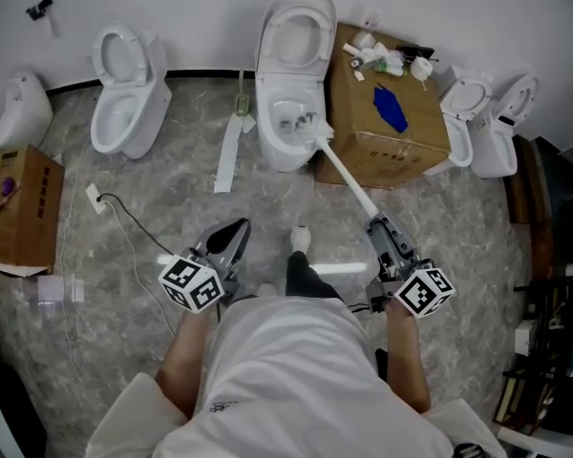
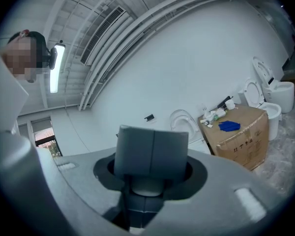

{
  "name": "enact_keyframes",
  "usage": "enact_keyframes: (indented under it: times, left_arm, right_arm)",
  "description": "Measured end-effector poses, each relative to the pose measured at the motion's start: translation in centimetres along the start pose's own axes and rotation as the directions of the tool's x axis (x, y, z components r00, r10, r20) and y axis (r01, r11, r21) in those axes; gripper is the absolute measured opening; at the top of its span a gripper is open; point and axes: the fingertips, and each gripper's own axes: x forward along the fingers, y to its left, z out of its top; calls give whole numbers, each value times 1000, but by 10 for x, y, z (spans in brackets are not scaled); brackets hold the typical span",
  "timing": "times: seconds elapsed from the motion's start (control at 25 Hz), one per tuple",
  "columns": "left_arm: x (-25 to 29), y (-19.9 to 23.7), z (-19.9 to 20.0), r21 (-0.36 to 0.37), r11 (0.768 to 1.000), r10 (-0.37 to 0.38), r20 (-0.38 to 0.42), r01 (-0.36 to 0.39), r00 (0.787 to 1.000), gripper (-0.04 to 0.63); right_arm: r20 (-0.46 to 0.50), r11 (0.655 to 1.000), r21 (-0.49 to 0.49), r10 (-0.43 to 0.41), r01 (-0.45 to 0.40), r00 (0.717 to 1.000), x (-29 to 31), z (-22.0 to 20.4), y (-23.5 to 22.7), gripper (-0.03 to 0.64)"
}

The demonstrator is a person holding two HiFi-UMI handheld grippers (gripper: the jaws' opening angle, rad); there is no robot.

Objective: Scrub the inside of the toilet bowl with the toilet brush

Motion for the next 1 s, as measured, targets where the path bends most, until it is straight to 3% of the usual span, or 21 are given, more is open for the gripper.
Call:
enact_keyframes:
  times: [0.52, 1.0]
  left_arm:
    - [33, 26, 13, 14, 999, 47, -12, -47, 999, -9]
    - [124, 52, 40, 34, 998, 54, -22, -53, 998, -9]
  right_arm:
    - [-23, 1000, 12, 23, -23, 999, 44, 11, -31, 160]
    - [-64, 999, 22, 30, -29, 997, 110, 43, -104, 160]
